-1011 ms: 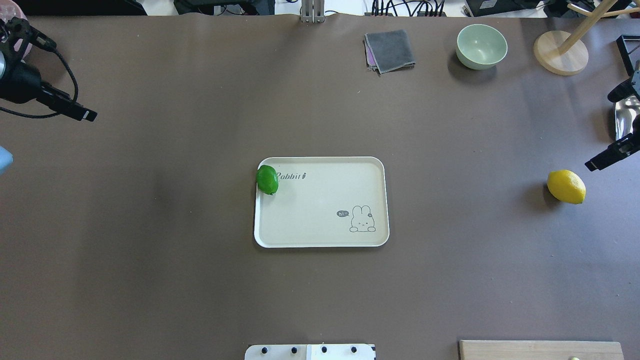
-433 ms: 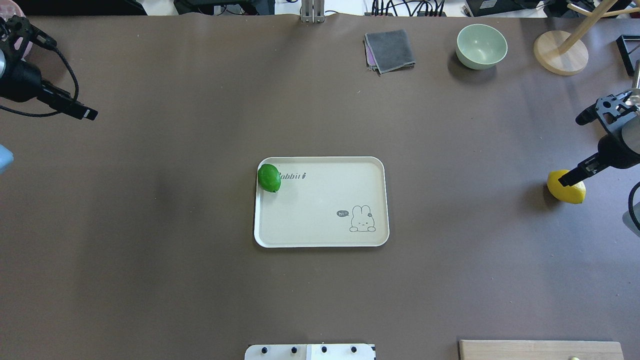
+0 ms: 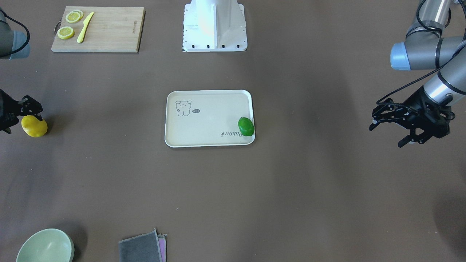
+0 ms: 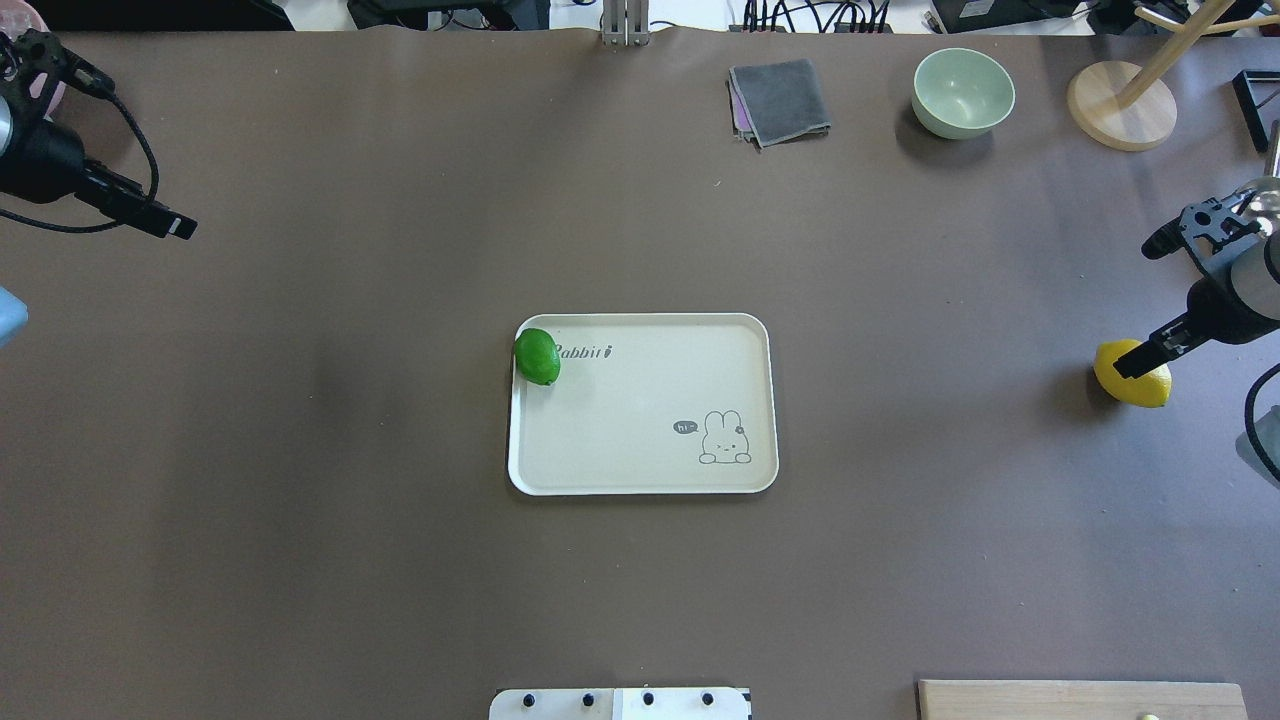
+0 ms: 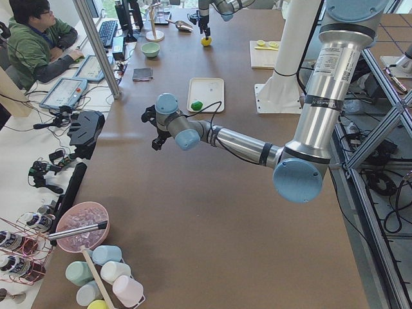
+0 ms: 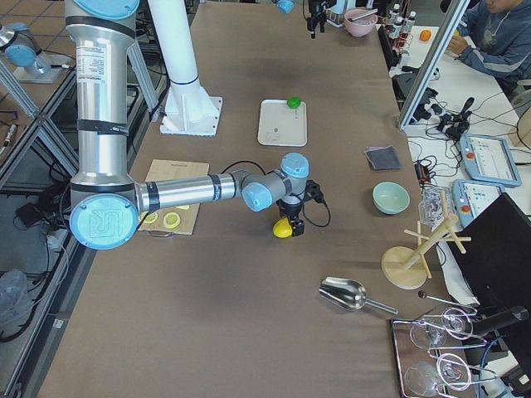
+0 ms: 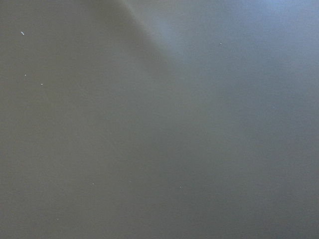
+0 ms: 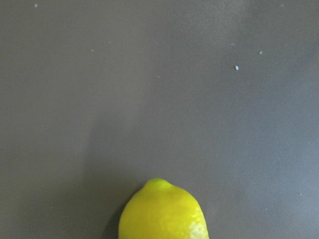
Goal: Place all lemons on tray
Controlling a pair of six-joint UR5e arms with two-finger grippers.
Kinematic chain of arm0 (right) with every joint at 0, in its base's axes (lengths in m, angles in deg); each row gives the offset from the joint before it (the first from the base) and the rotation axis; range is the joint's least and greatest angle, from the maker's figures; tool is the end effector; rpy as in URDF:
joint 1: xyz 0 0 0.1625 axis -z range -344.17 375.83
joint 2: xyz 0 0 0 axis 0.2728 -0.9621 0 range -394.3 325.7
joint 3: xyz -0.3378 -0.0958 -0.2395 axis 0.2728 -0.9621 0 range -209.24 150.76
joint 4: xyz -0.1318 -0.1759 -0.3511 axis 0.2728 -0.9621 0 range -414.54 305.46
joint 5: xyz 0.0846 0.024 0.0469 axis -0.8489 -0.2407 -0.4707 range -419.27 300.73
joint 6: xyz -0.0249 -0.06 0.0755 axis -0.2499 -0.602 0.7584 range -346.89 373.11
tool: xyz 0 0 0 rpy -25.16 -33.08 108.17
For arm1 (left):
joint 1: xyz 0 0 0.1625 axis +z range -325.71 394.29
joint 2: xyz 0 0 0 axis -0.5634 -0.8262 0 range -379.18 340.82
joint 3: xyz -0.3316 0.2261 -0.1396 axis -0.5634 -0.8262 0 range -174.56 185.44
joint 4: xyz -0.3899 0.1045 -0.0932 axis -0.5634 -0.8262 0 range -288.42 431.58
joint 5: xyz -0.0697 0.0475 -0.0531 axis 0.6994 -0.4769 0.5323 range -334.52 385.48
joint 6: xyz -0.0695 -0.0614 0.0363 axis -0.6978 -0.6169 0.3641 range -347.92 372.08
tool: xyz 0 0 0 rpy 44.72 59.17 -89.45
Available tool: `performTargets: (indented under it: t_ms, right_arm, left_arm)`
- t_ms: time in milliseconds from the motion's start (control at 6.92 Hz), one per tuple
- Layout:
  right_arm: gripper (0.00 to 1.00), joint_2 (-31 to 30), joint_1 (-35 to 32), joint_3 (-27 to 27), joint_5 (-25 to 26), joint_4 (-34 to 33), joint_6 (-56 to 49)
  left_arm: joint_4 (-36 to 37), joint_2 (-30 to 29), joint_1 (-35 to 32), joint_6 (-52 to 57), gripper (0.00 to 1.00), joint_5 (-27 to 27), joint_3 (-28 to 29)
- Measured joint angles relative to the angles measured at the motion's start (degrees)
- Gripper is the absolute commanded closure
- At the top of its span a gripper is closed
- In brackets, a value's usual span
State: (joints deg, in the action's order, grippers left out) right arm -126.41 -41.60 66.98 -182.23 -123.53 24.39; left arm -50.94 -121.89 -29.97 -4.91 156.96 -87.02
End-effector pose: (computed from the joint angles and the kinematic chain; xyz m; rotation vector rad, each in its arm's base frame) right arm -0.2032 -0.4649 0.5925 0.1857 -0.6906 -0.4817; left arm 0.1974 -0.5647 0.4510 0.4944 0.9282 0.4394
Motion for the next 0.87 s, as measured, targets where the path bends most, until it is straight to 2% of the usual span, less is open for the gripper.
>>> performTargets:
  t_ms: [144,289,433,578,867]
  right_arm:
    - [0.11,0.00,0.61,-0.40,0.21,0.47,0.14]
    - [0.39,0.00,1.14,-0.92,0.41,1.09,0.19]
    - [0.86,0.00,1.47,-1.15,0.54,1.40,0.20]
    - [1.00,0.01,1.62,-1.03,0.63,1.52,0.19]
    - [1.00,1.18,1.75,1.39,0.89,1.40,3.75]
  left_arm:
    - [-0.02,-0.05,0.00,-0.11,0.02,0.00,-0.03]
    - [-0.06,-0.07,0.01,-0.22,0.02,0.02,-0.11]
    - [-0.08,-0.03,0.01,-0.35,0.02,0.06,-0.31]
    - [-0.07,0.01,0.01,-0.44,0.02,0.08,-0.52]
    - [-0.01,0.04,0.01,-0.49,0.02,0.09,-0.58]
